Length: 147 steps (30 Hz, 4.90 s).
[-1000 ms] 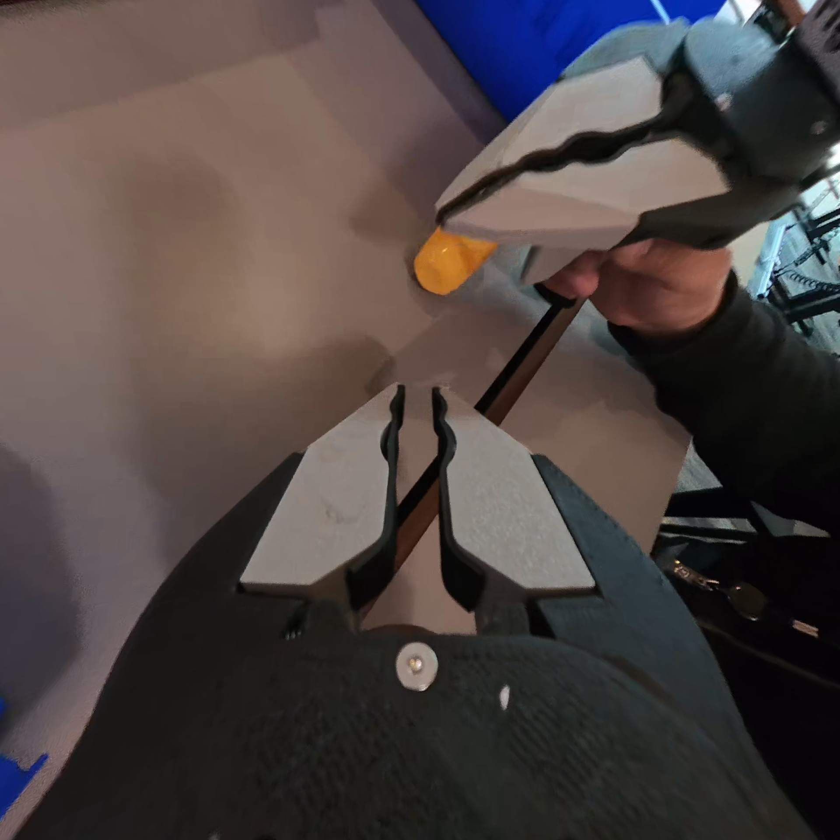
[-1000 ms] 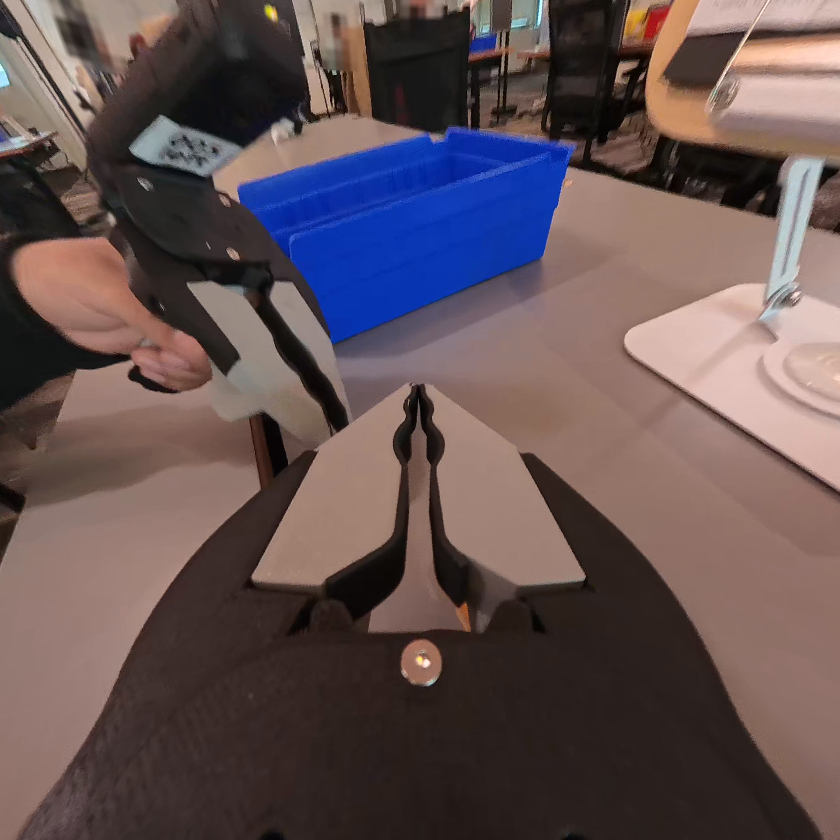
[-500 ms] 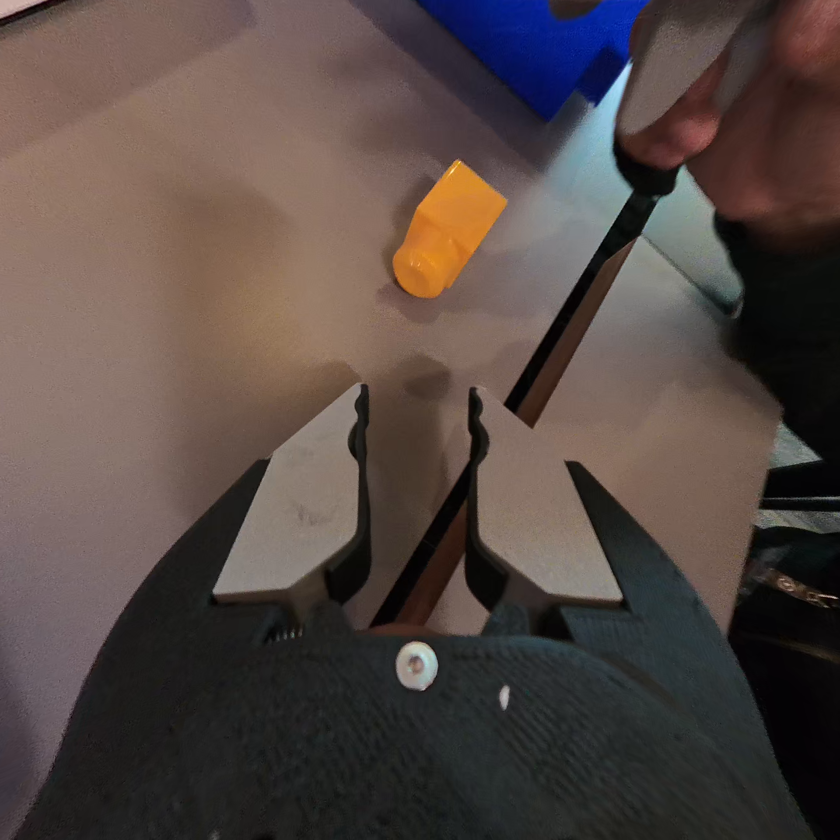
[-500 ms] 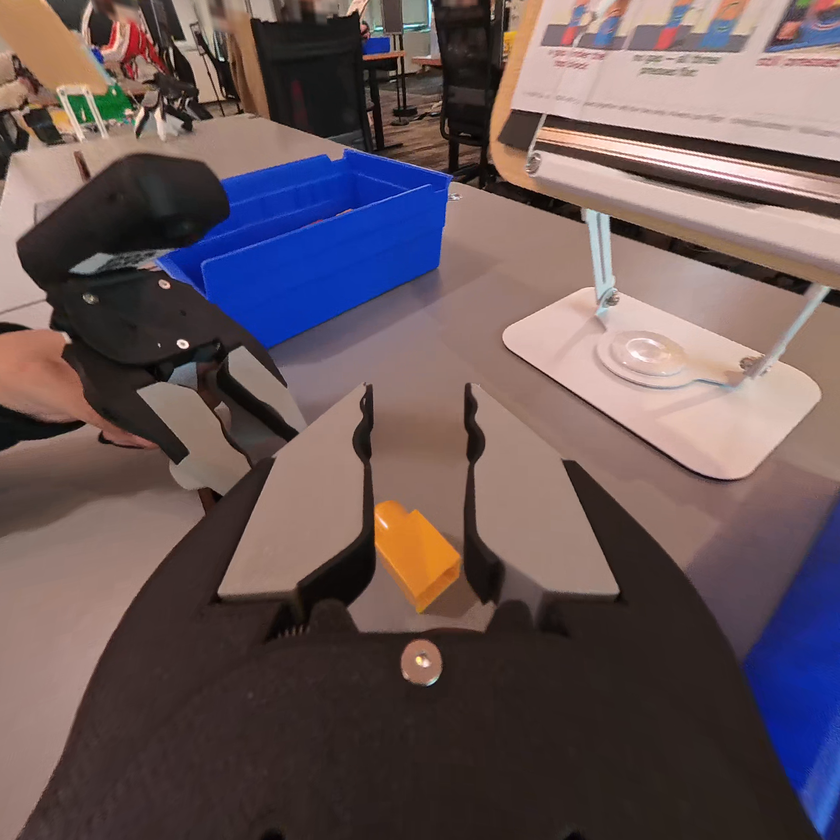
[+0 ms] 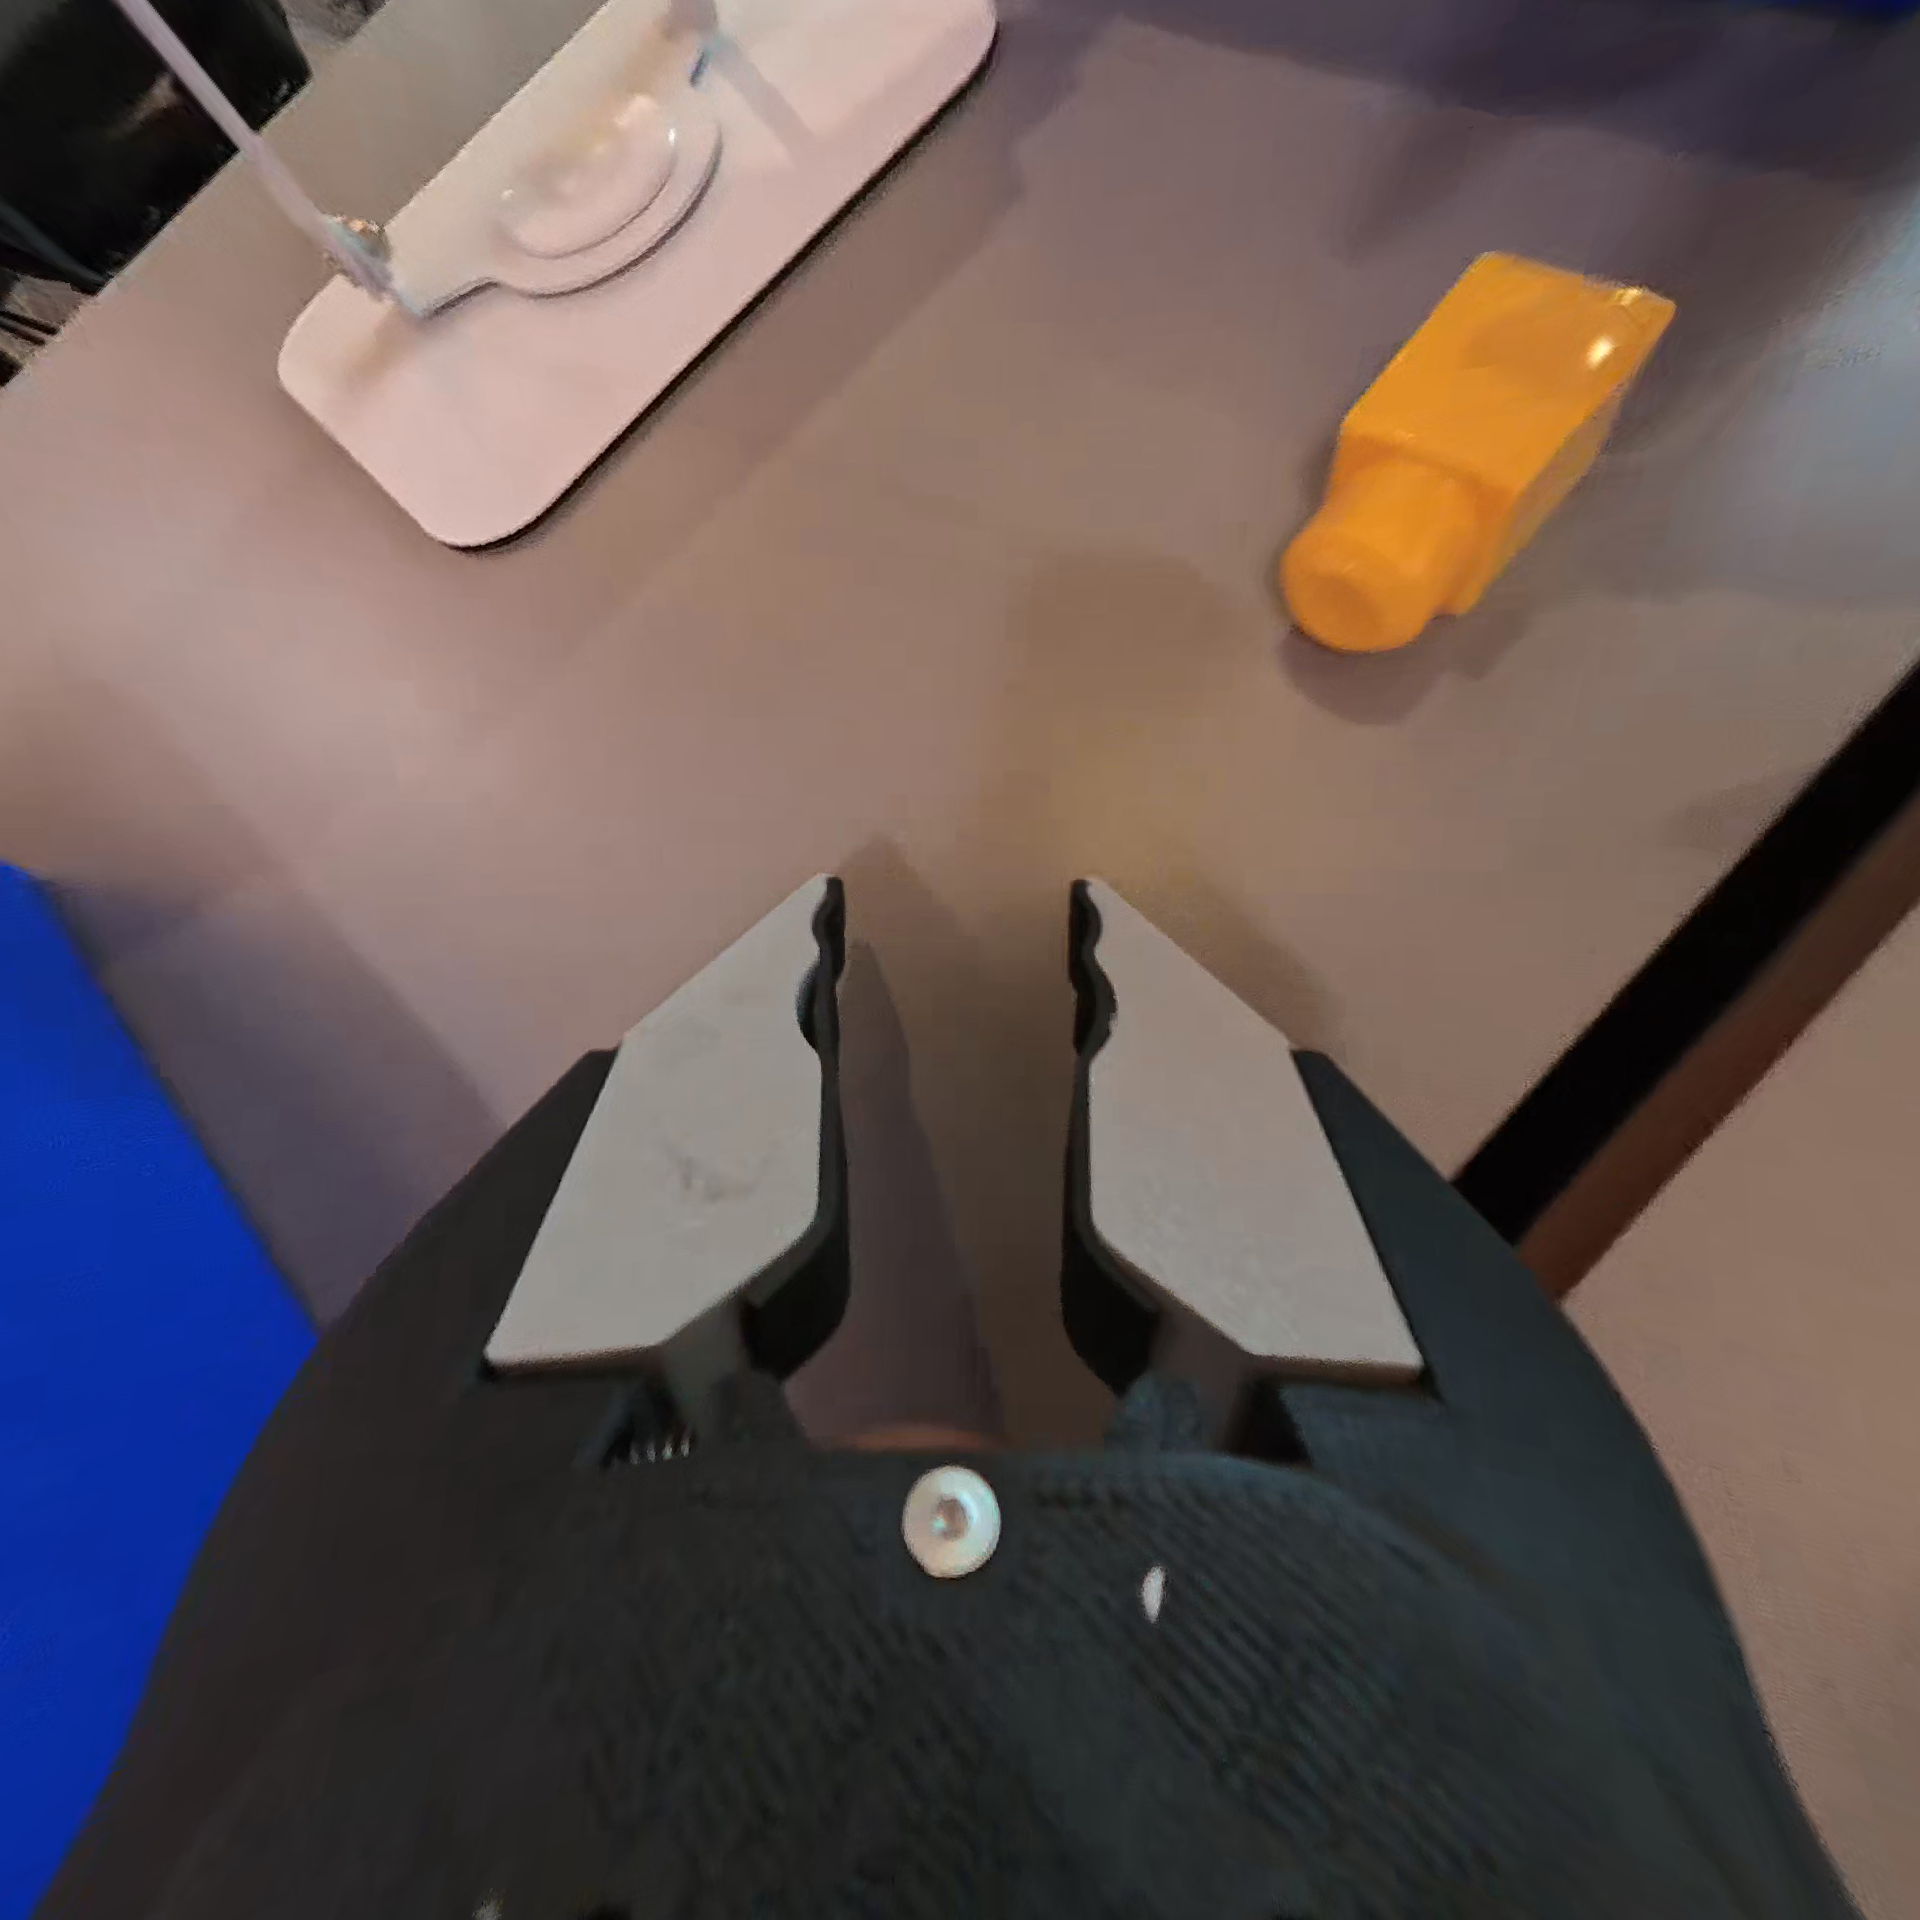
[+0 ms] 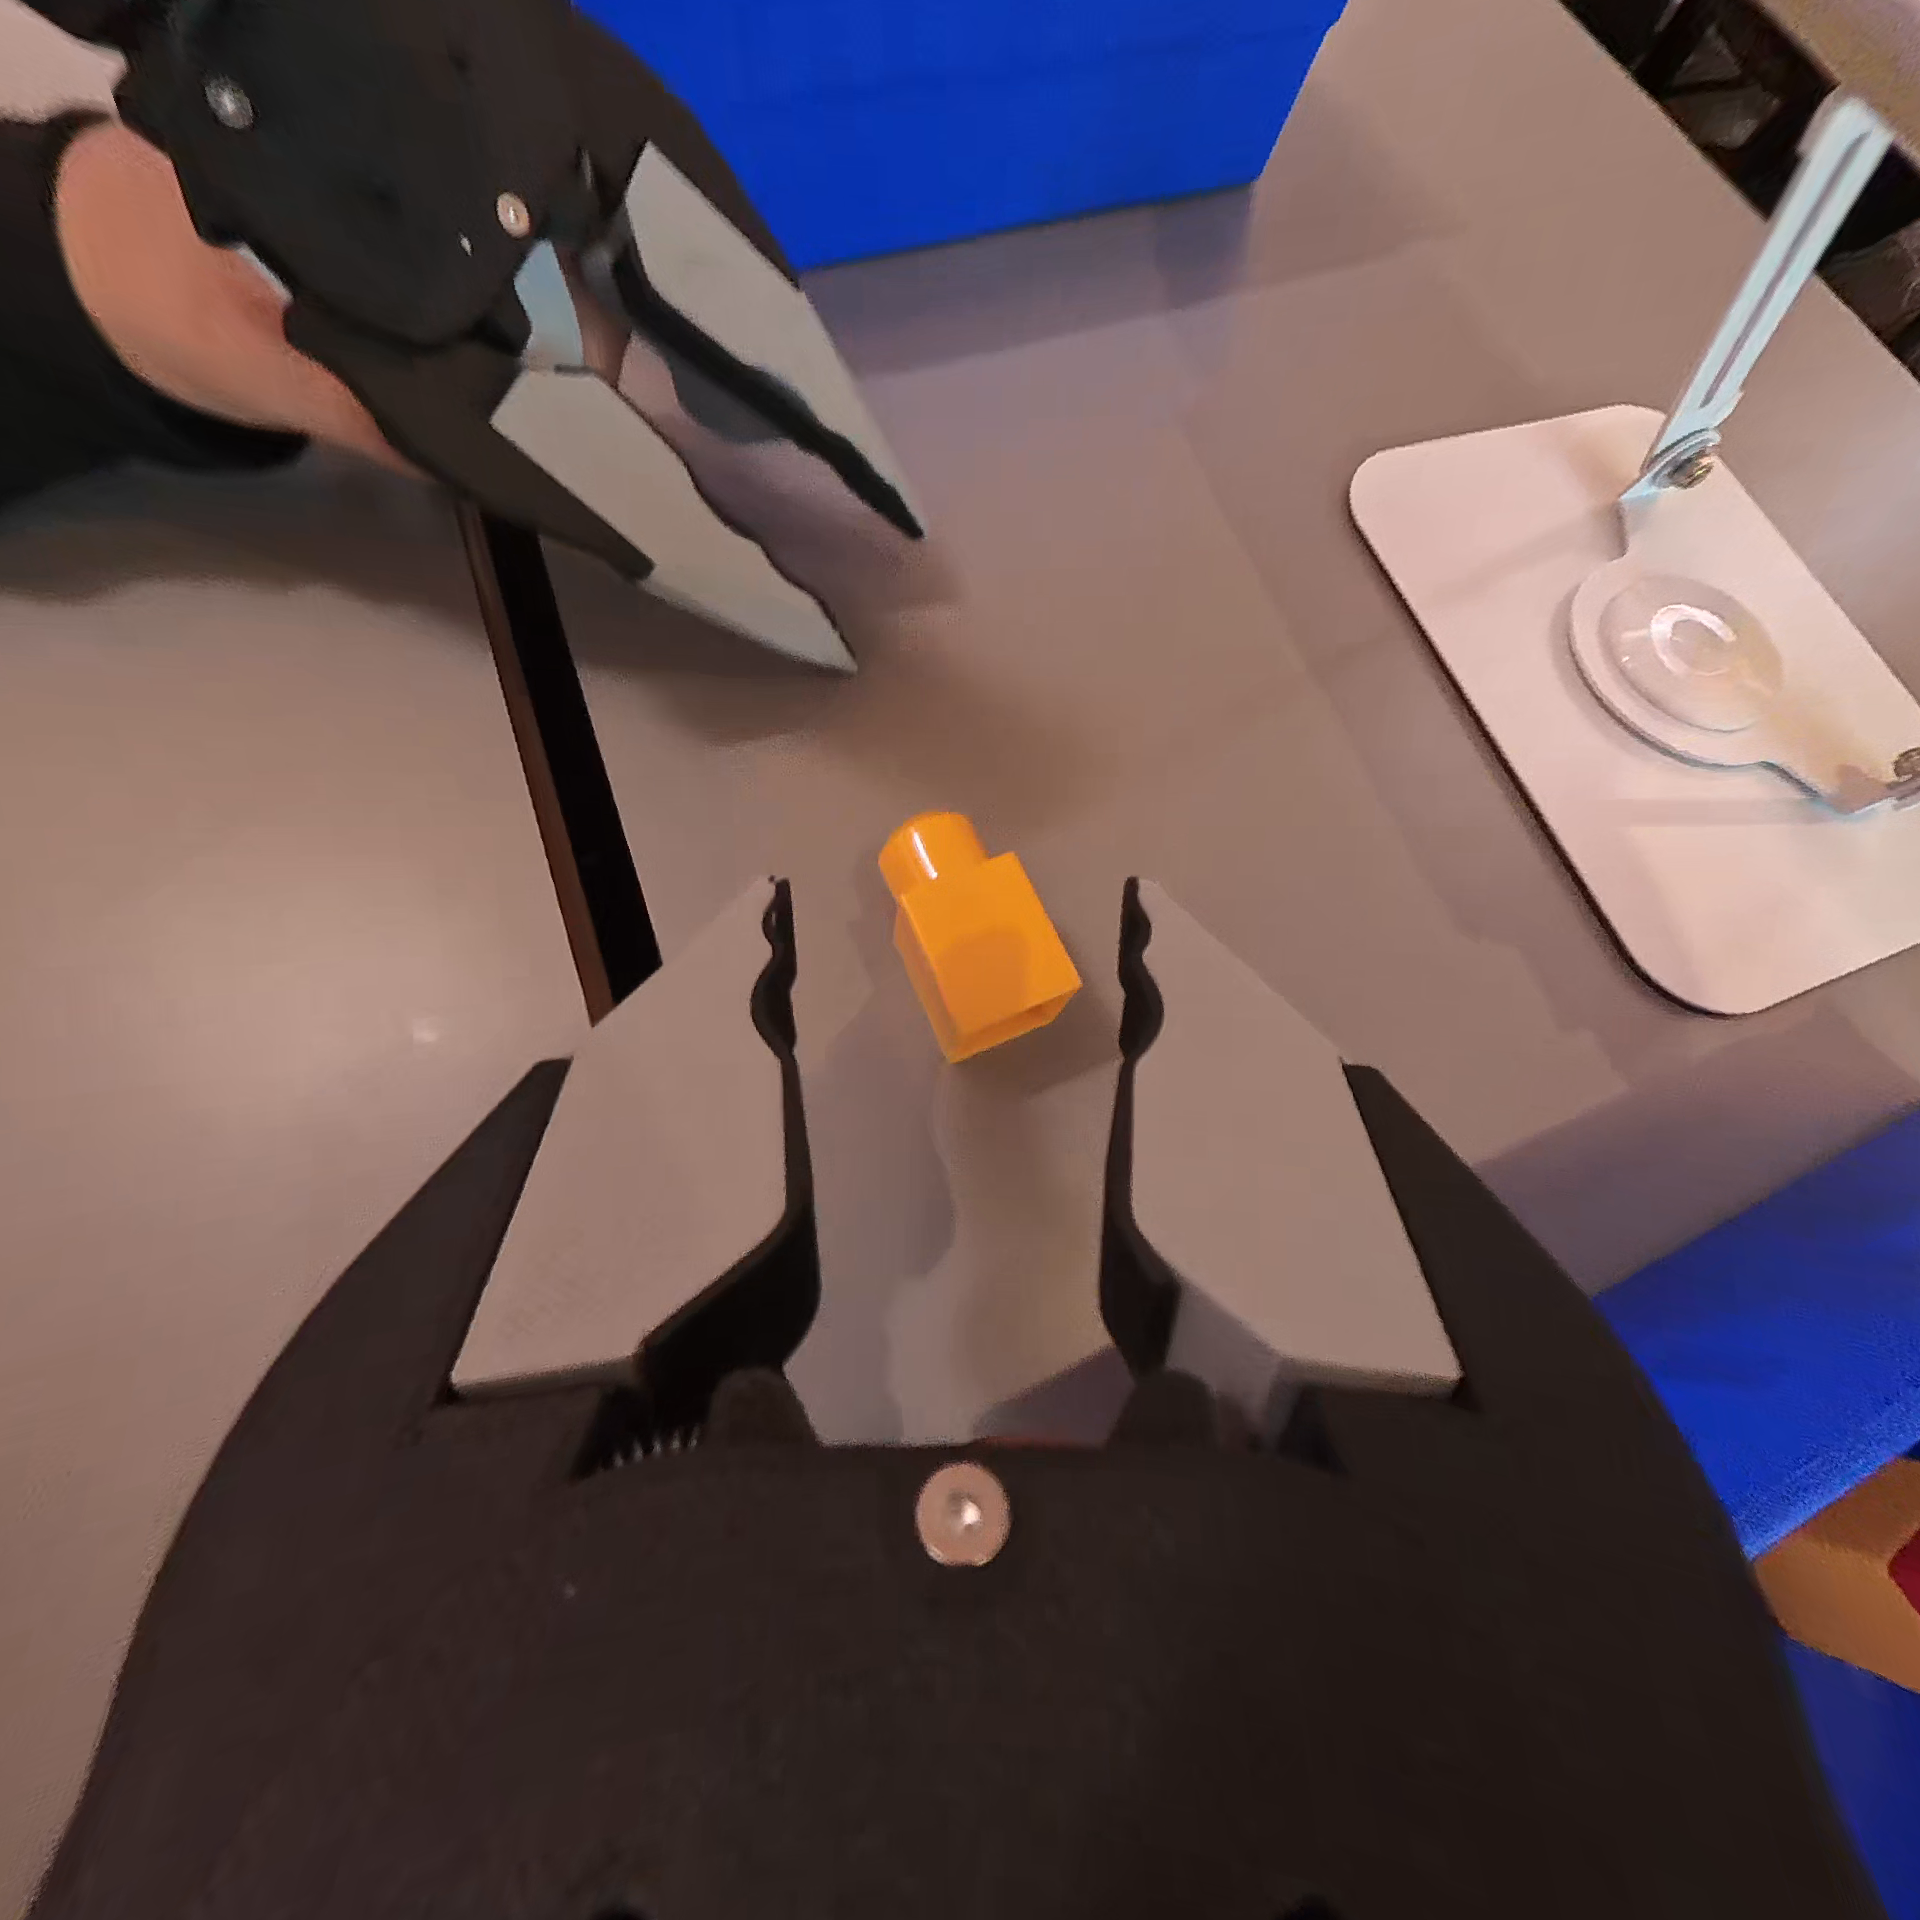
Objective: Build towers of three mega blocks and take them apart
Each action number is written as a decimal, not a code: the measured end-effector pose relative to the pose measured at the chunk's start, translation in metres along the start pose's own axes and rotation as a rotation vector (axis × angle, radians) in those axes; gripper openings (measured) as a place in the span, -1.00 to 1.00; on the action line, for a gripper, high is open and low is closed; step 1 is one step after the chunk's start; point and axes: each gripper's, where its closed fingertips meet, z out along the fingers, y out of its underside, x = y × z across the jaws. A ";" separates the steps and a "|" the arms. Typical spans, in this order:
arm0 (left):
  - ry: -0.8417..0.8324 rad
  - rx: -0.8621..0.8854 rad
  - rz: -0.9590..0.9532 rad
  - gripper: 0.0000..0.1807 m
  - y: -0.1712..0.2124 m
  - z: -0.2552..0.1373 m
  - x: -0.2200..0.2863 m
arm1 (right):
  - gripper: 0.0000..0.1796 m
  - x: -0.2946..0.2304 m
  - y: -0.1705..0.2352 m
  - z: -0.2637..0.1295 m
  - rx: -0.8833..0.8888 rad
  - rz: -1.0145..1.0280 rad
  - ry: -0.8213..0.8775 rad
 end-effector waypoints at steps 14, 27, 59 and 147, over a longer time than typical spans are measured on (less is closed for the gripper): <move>-0.005 0.046 -0.092 -0.53 0.001 -0.009 -0.015 | -0.31 0.003 0.031 0.037 -0.776 -0.312 -0.046; -0.003 0.125 -0.378 -0.54 0.007 -0.022 -0.049 | -0.66 0.016 0.003 0.058 -0.489 -0.080 -0.018; -0.031 0.201 -0.349 -0.54 -0.001 -0.031 -0.049 | -0.23 0.039 -0.018 0.009 0.290 0.090 0.469; -0.284 -0.047 -0.361 -0.40 0.043 -0.050 -0.260 | -0.16 0.009 -0.062 -0.019 0.518 0.161 0.341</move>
